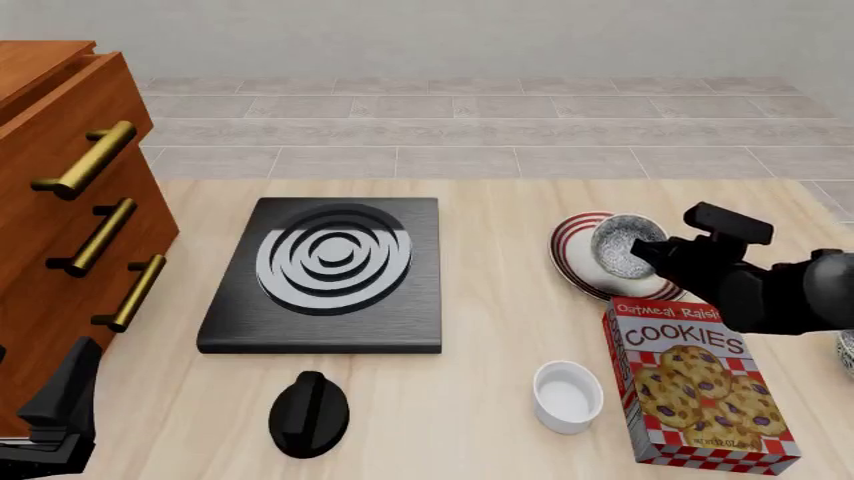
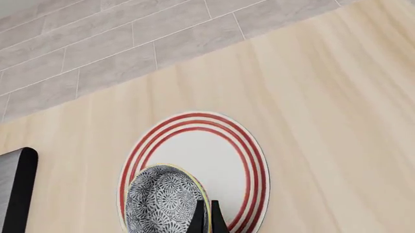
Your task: Pick the akita bowl next to the ramekin and place it on the plate.
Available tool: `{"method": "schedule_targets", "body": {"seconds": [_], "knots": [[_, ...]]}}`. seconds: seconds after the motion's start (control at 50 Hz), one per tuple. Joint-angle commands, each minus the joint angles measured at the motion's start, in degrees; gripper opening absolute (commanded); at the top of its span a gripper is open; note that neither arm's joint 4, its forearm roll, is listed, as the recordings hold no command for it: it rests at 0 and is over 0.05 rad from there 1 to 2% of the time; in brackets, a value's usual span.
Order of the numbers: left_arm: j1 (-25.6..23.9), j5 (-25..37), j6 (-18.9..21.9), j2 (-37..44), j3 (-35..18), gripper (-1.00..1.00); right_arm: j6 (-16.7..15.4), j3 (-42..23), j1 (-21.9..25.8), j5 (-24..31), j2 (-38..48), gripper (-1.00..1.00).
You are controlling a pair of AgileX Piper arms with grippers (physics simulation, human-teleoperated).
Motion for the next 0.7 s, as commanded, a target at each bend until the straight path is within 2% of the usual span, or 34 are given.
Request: {"method": "schedule_targets", "body": {"seconds": [0.02, 0.7], "knots": [[0.00, 0.00, 0.00, 0.00, 0.00, 1.00, 0.10, -1.10, -0.16, -0.01, 0.79, -1.00], [0.00, 0.00, 0.00, 0.00, 0.00, 1.00, -0.28, -4.52, -0.81, 0.99, 3.82, -1.00]]}}
